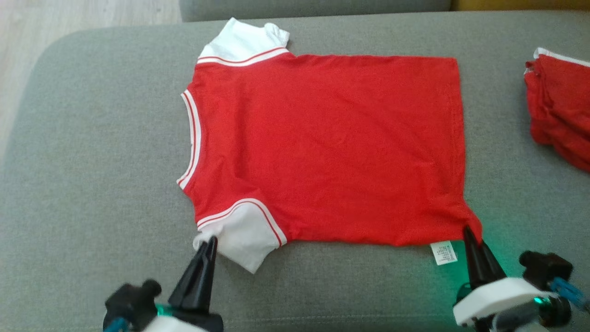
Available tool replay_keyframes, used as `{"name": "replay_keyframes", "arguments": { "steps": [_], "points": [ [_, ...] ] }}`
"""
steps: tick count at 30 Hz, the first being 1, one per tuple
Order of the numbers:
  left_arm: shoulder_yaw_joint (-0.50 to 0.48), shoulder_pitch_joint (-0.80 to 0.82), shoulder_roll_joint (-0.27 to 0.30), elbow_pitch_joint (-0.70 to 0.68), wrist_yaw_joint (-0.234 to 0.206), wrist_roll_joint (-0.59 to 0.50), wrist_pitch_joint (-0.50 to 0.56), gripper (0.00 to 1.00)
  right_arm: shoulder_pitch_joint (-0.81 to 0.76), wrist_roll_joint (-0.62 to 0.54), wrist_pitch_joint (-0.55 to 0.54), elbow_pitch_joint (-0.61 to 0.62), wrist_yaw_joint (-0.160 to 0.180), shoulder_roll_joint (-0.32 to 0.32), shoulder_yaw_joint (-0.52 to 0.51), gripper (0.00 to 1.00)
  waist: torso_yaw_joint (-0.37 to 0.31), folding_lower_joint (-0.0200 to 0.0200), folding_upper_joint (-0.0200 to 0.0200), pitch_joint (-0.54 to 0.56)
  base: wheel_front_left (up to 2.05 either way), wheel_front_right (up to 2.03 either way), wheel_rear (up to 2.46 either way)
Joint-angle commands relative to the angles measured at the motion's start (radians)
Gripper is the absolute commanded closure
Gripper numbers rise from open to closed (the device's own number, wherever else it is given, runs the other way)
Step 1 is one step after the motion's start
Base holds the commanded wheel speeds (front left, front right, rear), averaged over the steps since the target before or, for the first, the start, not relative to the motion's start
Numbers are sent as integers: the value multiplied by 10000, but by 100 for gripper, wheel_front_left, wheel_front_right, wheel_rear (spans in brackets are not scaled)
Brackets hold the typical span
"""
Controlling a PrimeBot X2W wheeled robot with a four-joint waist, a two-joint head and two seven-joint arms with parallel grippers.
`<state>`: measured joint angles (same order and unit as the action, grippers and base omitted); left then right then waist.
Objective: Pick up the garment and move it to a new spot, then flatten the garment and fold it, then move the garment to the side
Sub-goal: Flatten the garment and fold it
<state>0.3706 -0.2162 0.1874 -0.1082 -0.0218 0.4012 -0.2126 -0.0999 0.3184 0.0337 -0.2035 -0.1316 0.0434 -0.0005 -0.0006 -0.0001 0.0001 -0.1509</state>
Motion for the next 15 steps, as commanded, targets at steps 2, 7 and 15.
{"name": "replay_keyframes", "arguments": {
  "steps": [2, 7, 15],
  "points": [
    [-460, 785, -80, -37, 43, 110, -82, 100, 661, 108, 198, -87, 9, 68, 393, 100, -41, 1, -1, -151, 0, 0, 0],
    [-750, 1939, -86, 279, 90, -60, -256, 100, 1310, 262, 513, -490, 9, 68, 572, 100, -105, 1, -1, -441, 0, 0, 0],
    [-949, 4275, -59, 1760, 286, -302, -312, 100, 2691, 492, 804, -1111, 9, 68, 705, 100, -374, 1, -1, -1061, 0, 0, 0]
  ]
}}
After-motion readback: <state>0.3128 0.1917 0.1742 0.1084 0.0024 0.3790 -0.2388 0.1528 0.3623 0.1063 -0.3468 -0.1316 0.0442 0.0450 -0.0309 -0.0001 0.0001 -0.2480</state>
